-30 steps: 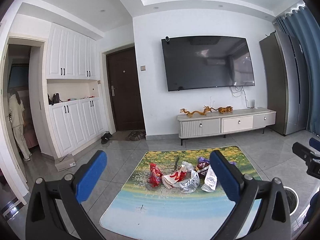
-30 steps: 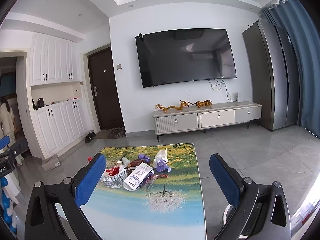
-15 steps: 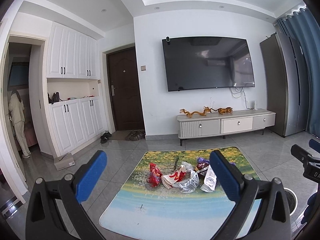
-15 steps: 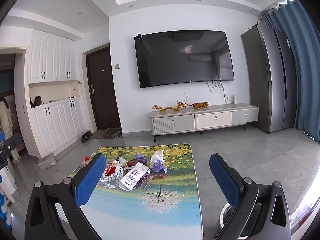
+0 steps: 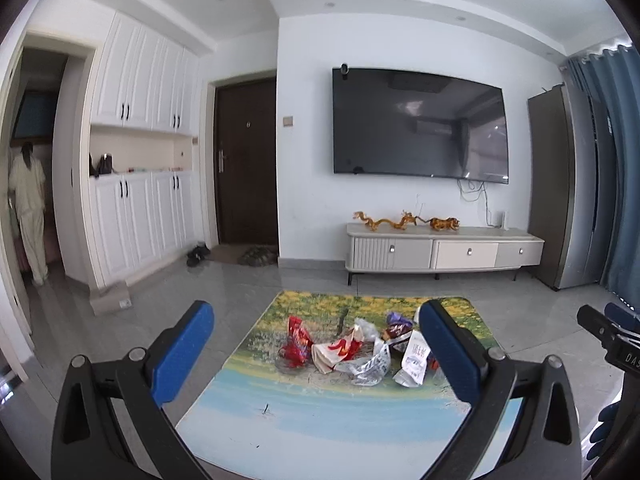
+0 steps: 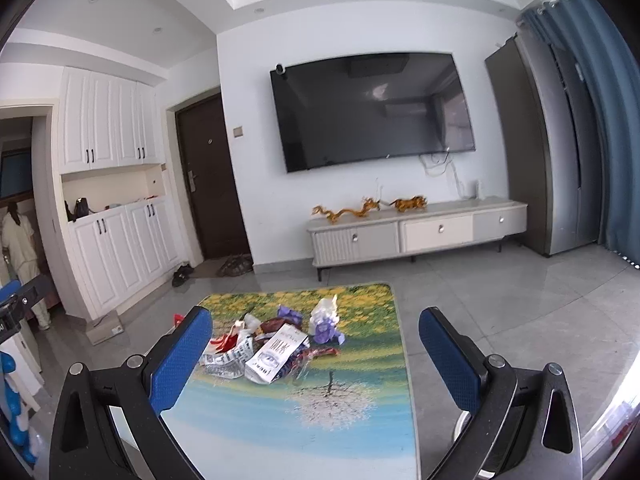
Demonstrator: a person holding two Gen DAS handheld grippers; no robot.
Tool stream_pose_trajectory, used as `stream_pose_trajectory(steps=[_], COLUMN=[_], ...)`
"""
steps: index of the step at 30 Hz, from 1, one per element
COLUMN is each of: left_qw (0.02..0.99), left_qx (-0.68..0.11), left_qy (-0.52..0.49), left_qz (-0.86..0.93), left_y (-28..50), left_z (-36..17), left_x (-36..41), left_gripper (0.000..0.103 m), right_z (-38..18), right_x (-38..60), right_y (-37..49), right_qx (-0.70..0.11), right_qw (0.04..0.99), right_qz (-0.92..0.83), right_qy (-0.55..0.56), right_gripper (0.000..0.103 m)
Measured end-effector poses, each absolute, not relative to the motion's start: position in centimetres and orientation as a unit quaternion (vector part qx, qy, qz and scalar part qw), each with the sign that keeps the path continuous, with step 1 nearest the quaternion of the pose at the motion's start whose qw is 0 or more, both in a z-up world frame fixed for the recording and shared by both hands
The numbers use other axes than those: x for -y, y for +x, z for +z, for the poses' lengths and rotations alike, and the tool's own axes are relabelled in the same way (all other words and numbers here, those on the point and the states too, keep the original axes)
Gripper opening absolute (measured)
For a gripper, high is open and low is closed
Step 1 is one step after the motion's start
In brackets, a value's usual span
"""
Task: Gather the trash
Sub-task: 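Move both tools toward the trash on the glass table, then grasp the white printed bag with the left tool while the right tool grasps the purple bag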
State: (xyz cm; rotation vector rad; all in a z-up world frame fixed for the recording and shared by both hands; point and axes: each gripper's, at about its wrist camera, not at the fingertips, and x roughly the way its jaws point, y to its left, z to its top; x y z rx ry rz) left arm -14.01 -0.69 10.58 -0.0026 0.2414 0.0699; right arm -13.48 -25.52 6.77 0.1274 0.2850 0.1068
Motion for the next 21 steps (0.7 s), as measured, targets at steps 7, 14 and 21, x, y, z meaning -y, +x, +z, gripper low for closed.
stream_pose_trajectory(steps=[7,14,21], left_qw=[0.976,0.948,0.918], left_qx=[-0.212,-0.31,-0.365], left_qy=[-0.041,-0.042,0.024], left_qz=[0.024,-0.064,-0.156], left_y=[-8.0,-1.0,6.5], left_z=[5.8,1.3,-1.9], left_x=[-3.3,-3.0,1.6], left_gripper=[0.103,0.102,0.085], right_z=[4.0,0.2,-2.7], right_x=[24.7,25.3,26.0], right_y=[-8.8,-2.0,5.6], right_qx=[-0.194,-0.269,-0.32], right_qw=[0.976,0.956,0.938], right_qz=[0.075,0.089,0.109], right_qy=[0.066,0.079,0.077], right_gripper=[0.103,0.103,0.092])
